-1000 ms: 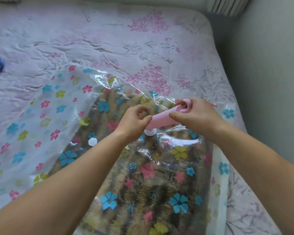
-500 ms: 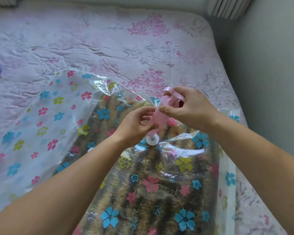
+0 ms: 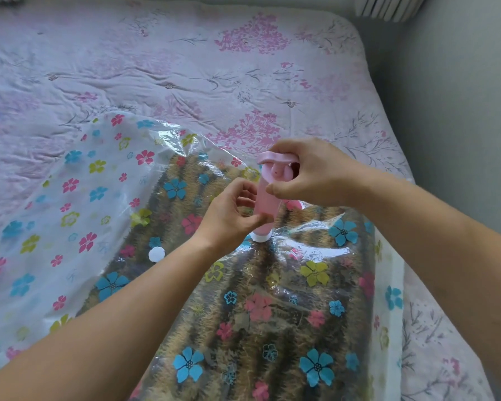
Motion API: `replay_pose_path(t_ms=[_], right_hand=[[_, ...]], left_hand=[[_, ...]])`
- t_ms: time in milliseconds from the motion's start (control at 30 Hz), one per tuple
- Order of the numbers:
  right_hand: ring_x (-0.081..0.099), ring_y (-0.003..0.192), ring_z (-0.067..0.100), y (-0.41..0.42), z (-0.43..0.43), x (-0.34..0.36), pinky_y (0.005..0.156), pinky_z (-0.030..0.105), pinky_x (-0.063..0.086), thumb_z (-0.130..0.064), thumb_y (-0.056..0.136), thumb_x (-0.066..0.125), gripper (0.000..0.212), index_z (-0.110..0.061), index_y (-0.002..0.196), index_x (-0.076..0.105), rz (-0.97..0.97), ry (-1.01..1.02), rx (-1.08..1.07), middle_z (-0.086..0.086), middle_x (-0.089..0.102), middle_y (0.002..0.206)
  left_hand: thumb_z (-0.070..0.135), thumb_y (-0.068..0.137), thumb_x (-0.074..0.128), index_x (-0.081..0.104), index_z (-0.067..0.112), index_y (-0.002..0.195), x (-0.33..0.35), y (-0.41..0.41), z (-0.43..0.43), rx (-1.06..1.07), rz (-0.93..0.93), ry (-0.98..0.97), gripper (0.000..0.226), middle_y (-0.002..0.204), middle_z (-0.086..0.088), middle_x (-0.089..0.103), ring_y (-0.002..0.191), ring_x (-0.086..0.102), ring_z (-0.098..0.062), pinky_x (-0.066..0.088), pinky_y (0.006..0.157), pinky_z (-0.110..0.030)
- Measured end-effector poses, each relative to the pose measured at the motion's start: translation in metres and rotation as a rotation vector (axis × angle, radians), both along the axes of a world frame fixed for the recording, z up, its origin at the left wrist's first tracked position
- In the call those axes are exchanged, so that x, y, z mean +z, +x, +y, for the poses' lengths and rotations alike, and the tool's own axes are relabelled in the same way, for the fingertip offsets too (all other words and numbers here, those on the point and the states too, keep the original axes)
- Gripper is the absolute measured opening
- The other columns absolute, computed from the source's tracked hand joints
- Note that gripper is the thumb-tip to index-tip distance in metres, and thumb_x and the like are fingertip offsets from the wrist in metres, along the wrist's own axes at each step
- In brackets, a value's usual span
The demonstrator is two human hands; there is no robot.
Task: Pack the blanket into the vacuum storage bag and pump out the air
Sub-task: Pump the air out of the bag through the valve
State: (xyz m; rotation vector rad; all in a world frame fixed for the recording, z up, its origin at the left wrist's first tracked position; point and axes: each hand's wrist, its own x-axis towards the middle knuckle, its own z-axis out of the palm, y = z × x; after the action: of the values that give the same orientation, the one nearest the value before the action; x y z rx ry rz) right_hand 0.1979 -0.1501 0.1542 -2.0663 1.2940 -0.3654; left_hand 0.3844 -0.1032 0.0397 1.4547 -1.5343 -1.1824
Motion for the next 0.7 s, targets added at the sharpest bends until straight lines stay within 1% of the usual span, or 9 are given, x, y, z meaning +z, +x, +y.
replay_pose_path(t_ms=[100, 167, 233, 300, 400, 467, 533, 600, 700], right_hand=[[0.042, 0.055, 0.004, 0.005, -0.003, 0.004, 0.049, 0.014, 0.035, -0.026, 0.076, 0.074, 0.016, -0.024, 0.078, 0.058, 0.04, 0.003, 0.057, -0.01, 0.052, 0.068], [0.047, 0.06, 0.001, 0.006, -0.004, 0.004, 0.053, 0.01, 0.038, -0.023, 0.077, 0.075, 0.017, -0.026, 0.087, 0.062, 0.049, 0.01, 0.082, -0.012, 0.057, 0.075], [0.053, 0.07, 0.001, 0.008, -0.004, 0.002, 0.06, 0.01, 0.041, -0.024, 0.077, 0.076, 0.026, -0.03, 0.099, 0.064, 0.059, -0.005, 0.096, -0.012, 0.063, 0.088], [0.057, 0.076, 0.003, 0.01, -0.004, 0.001, 0.064, 0.013, 0.046, -0.023, 0.078, 0.079, 0.032, -0.03, 0.105, 0.064, 0.05, 0.0, 0.107, -0.01, 0.065, 0.094], [0.064, 0.082, 0.011, 0.009, -0.007, 0.002, 0.072, 0.029, 0.053, -0.021, 0.077, 0.082, 0.033, -0.024, 0.106, 0.066, 0.051, 0.05, 0.11, -0.003, 0.069, 0.097], [0.064, 0.081, 0.014, 0.007, -0.008, 0.003, 0.067, 0.032, 0.052, -0.028, 0.075, 0.085, 0.034, -0.025, 0.101, 0.064, 0.074, 0.038, 0.081, -0.005, 0.067, 0.093], [0.058, 0.073, 0.011, 0.008, -0.007, 0.001, 0.059, 0.029, 0.042, -0.041, 0.073, 0.086, 0.037, -0.028, 0.092, 0.057, 0.114, -0.009, 0.035, -0.01, 0.062, 0.086], [0.053, 0.07, 0.009, 0.01, -0.004, -0.002, 0.056, 0.028, 0.035, -0.05, 0.072, 0.085, 0.044, -0.03, 0.085, 0.047, 0.159, -0.041, -0.002, -0.01, 0.058, 0.083], [0.053, 0.071, 0.012, 0.013, -0.002, -0.005, 0.057, 0.03, 0.035, -0.055, 0.075, 0.081, 0.048, -0.027, 0.088, 0.044, 0.182, -0.069, -0.014, -0.008, 0.057, 0.083]], left_hand=[[0.048, 0.063, 0.089, 0.058, 0.036, 0.096, -0.002, 0.0, 0.001, 0.03, -0.016, -0.007, 0.047, 0.098, 0.014, 0.073, 0.097, 0.07, -0.01, 0.06, 0.089, -0.045], [0.043, 0.065, 0.091, 0.06, 0.036, 0.101, -0.004, 0.0, 0.002, 0.039, -0.011, -0.014, 0.048, 0.1, 0.01, 0.073, 0.097, 0.07, -0.012, 0.06, 0.089, -0.047], [0.033, 0.07, 0.092, 0.065, 0.034, 0.109, -0.006, 0.001, 0.003, 0.033, -0.003, -0.021, 0.047, 0.102, 0.006, 0.073, 0.097, 0.071, -0.015, 0.06, 0.09, -0.048], [0.028, 0.073, 0.091, 0.069, 0.033, 0.107, -0.006, 0.002, 0.003, 0.036, 0.0, -0.025, 0.041, 0.104, 0.004, 0.073, 0.096, 0.071, -0.016, 0.06, 0.089, -0.046], [0.023, 0.074, 0.092, 0.071, 0.031, 0.106, -0.005, 0.003, 0.0, 0.016, 0.008, -0.014, 0.039, 0.104, 0.002, 0.075, 0.096, 0.072, -0.017, 0.06, 0.091, -0.044], [0.014, 0.077, 0.09, 0.072, 0.033, 0.106, -0.003, 0.005, -0.004, -0.024, 0.02, 0.005, 0.039, 0.103, 0.003, 0.076, 0.098, 0.074, -0.017, 0.06, 0.094, -0.044], [0.003, 0.082, 0.084, 0.072, 0.035, 0.107, 0.0, 0.007, -0.007, -0.087, 0.037, 0.026, 0.043, 0.104, 0.003, 0.078, 0.102, 0.075, -0.017, 0.059, 0.098, -0.046], [-0.003, 0.086, 0.078, 0.07, 0.035, 0.11, 0.002, 0.009, -0.009, -0.142, 0.053, 0.043, 0.045, 0.111, -0.003, 0.078, 0.112, 0.073, -0.022, 0.055, 0.104, -0.049], [0.006, 0.083, 0.081, 0.067, 0.037, 0.114, 0.005, 0.008, -0.008, -0.162, 0.094, 0.07, 0.047, 0.115, -0.002, 0.076, 0.116, 0.07, -0.018, 0.057, 0.103, -0.045]])
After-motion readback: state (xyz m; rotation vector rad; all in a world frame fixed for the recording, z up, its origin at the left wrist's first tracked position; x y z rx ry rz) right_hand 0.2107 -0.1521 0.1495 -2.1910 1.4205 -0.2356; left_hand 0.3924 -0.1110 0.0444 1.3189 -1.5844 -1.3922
